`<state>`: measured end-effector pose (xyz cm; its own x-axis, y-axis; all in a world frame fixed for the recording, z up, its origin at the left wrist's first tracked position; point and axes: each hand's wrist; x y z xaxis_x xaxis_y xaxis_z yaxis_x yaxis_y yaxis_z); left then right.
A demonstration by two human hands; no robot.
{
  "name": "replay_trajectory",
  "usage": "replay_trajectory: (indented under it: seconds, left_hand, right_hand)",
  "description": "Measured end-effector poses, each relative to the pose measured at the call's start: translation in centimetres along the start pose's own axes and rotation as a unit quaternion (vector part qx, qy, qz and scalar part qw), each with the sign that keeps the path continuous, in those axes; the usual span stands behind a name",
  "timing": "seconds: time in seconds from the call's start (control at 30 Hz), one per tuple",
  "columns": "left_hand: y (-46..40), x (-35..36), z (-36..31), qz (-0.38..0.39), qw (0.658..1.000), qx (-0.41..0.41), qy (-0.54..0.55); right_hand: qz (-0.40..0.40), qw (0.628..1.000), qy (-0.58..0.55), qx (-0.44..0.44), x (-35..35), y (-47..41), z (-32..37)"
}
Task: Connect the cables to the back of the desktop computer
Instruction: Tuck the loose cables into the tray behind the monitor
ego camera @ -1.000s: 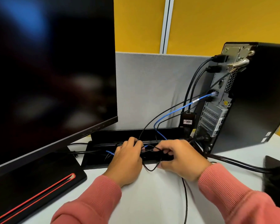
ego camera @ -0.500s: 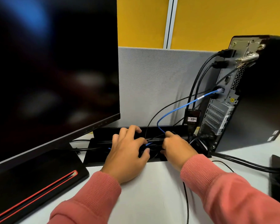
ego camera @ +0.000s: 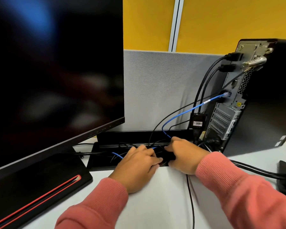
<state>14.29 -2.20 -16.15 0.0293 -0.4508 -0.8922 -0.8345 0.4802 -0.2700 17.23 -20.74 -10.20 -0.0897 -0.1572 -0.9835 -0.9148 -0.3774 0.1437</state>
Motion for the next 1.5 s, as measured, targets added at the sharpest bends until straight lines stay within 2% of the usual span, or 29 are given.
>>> replay_trajectory:
  seconds: [0.13,0.3,0.37,0.43,0.5,0.57,0.63,0.77,1.03,1.23,1.37,1.5]
  left_hand:
    - [-0.2,0.2,0.0,-0.045,0.999,-0.002,-0.002]
    - [-0.5,-0.5,-0.2,-0.112,0.993,-0.023,0.022]
    - [-0.1,-1.2,-0.3,-0.132,0.989,-0.026,0.065]
    - [0.1,-1.9,-0.1,-0.196,0.974,-0.03,0.11]
    - [0.4,-2.9,0.6,-0.267,0.955,-0.076,0.106]
    - [0.8,-3.3,1.6,-0.242,0.955,-0.16,0.069]
    - [1.2,-3.1,2.5,-0.158,0.962,-0.218,0.039]
    - [0.9,-2.7,2.6,-0.127,0.967,-0.219,0.017]
    - [0.9,-2.3,2.7,-0.092,0.972,-0.215,-0.025]
    - [0.6,-1.9,3.6,-0.071,0.979,-0.189,0.025]
    - [0.3,-1.7,3.6,-0.107,0.98,-0.165,0.029]
    - [0.2,-1.8,3.0,-0.132,0.985,-0.108,0.034]
  right_hand:
    - [-0.029,0.997,-0.073,0.012,-0.2,1.1,0.1]
    - [-0.045,0.997,-0.061,0.006,1.1,0.7,0.9]
    - [-0.055,0.998,-0.035,-0.002,1.2,0.3,1.0]
    - [-0.058,0.998,-0.022,-0.001,1.4,-0.2,1.0]
    - [-0.044,0.999,-0.009,0.004,1.5,-0.6,1.2]
    - [-0.019,1.0,-0.013,0.014,1.3,-0.6,1.6]
    - [0.018,1.0,-0.025,0.009,0.8,-0.5,2.1]
    - [0.053,0.998,-0.044,-0.004,-0.1,0.3,2.7]
    - [-0.06,0.989,-0.097,0.097,1.4,-1.3,2.3]
    - [-0.144,0.968,-0.161,0.128,1.7,-1.8,2.1]
    - [-0.067,0.986,-0.122,0.088,1.8,-2.0,2.0]
    - [0.021,0.987,-0.124,0.098,0.8,-2.2,2.5]
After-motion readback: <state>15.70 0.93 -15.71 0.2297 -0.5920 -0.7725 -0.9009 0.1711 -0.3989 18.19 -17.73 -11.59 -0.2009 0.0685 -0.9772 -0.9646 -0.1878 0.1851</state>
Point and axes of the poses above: each hand's wrist, its own y-axis away from the middle knuckle, its own x-axis out of the palm, z = x × y, and after that the axes turned 12 degrees about y, right-handed
